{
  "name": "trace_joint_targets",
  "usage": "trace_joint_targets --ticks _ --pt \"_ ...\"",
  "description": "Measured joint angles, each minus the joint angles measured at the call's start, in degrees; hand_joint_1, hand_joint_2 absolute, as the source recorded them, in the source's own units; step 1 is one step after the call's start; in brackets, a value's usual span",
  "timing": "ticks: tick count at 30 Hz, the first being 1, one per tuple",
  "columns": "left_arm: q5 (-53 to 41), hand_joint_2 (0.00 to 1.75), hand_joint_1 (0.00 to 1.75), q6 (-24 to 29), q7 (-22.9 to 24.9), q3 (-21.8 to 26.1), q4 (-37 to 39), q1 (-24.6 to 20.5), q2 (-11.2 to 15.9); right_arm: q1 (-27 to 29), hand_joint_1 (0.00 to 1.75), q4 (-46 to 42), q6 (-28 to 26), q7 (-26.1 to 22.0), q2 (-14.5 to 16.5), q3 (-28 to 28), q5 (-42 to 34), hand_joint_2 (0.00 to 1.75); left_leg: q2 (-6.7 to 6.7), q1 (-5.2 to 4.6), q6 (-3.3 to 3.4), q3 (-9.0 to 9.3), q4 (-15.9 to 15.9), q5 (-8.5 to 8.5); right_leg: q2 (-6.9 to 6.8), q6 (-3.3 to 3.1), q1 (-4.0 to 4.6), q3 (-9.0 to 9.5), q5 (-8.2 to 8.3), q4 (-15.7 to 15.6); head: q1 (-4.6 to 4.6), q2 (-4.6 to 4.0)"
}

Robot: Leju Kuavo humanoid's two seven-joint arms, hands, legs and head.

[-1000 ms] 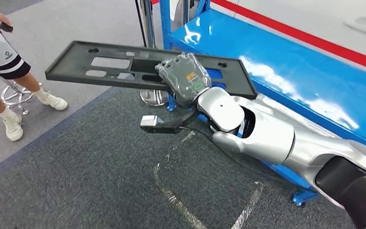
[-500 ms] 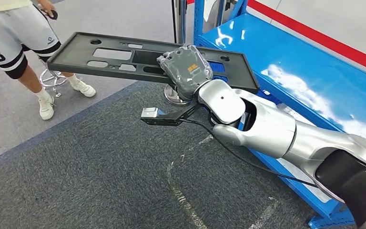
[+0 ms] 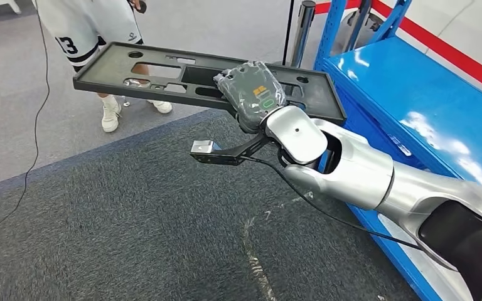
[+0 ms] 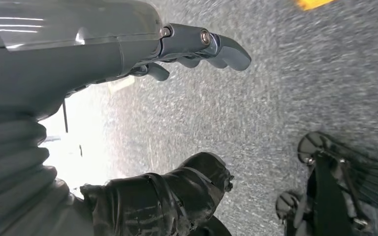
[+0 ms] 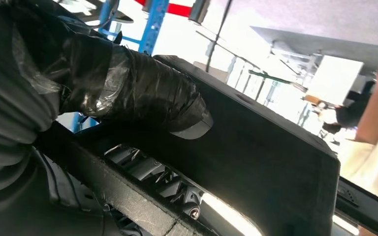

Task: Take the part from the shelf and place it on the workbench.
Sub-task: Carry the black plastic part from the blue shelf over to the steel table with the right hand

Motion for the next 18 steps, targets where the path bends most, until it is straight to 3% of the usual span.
trace_joint_targets --ticks 1,3,4,5,7,8,10,14,18 --pt "-0.3 1.75 0.0 0.3 -0.1 -0.2 0.0 0.0 0.0 0.1 1.75 0.0 0.1 0.1 -0.1 0.0 0.0 1.75 -0.73 0.15 -0.37 -0.52 0.3 -0.02 0.81 -0.08 -0.04 0.37 -0.1 -0.9 0.05 0.0" --pt "-0.7 1.75 0.0 0.7 -0.6 -0.7 0.0 0.1 0.0 0.4 1.75 0.0 0.5 0.5 -0.2 0.0 0.0 1.75 -2.05 0.45 -1.01 -1.19 0.3 0.23 -0.12 -0.62 0.08 0.48 -0.2 -1.0 0.18 0.0" --pt "-0.8 1.75 0.0 0.9 -0.9 -0.8 0.0 0.2 -0.1 0.6 1.75 0.0 0.7 0.7 -0.3 0.0 0.0 1.75 -1.41 0.4 -1.31 -1.46 0.6 0.11 -0.92 -0.96 0.06 0.69 -0.18 -1.2 0.16 0.0" --pt "-0.8 1.75 0.0 1.0 -1.1 -0.9 0.0 0.3 -0.2 0.6 1.75 0.0 0.8 0.8 -0.3 0.0 0.0 1.75 0.07 0.27 -1.62 -2.01 1.7 -0.42 -1.68 -1.29 -0.03 0.94 -0.15 -1.5 -0.02 0.0" --pt "-0.8 1.75 0.0 1.2 -1.4 -1.1 0.0 0.1 -0.4 0.6 1.75 0.0 0.9 1.0 -0.4 0.0 0.0 1.75 4.33 0.07 -2.16 -4.66 7.1 -2.87 -3.2 -1.83 0.05 1.41 -0.24 -1.7 -0.4 0.0" --pt "-0.8 1.75 0.0 1.2 -1.5 -1.3 0.0 0.0 -0.4 0.6 1.75 0.0 0.9 1.0 -0.5 0.0 0.0 1.75 5.53 0.15 -2.36 -6.58 10.9 -4.33 -4.0 -2.0 0.16 1.53 -0.35 -1.7 -0.51 -0.01" --pt "-0.8 1.75 0.0 1.3 -1.6 -1.6 0.0 -0.2 -0.4 0.9 1.75 0.0 0.9 1.0 -0.6 0.0 0.0 1.75 6.28 0.26 -2.42 -9.25 15.6 -5.45 -5.62 -2.16 0.34 1.69 -0.59 -1.7 -0.51 -0.01" --pt "-0.8 1.75 0.0 1.3 -1.7 -1.9 0.0 -0.1 -0.4 1.1 1.75 0.0 0.9 0.9 -0.6 0.0 0.0 1.75 6.44 0.2 -2.0 -7.6 12.0 -2.45 -7.33 -2.1 0.53 1.93 -0.85 -1.7 -0.49 0.0" --pt "-0.8 1.75 0.0 1.3 -1.7 -1.9 0.0 -0.1 -0.4 1.1 1.75 0.0 0.9 0.9 -0.6 0.0 0.0 1.75 6.46 0.2 -1.98 -7.48 11.8 -2.34 -7.36 -2.1 0.54 1.94 -0.86 -1.7 -0.49 0.0"
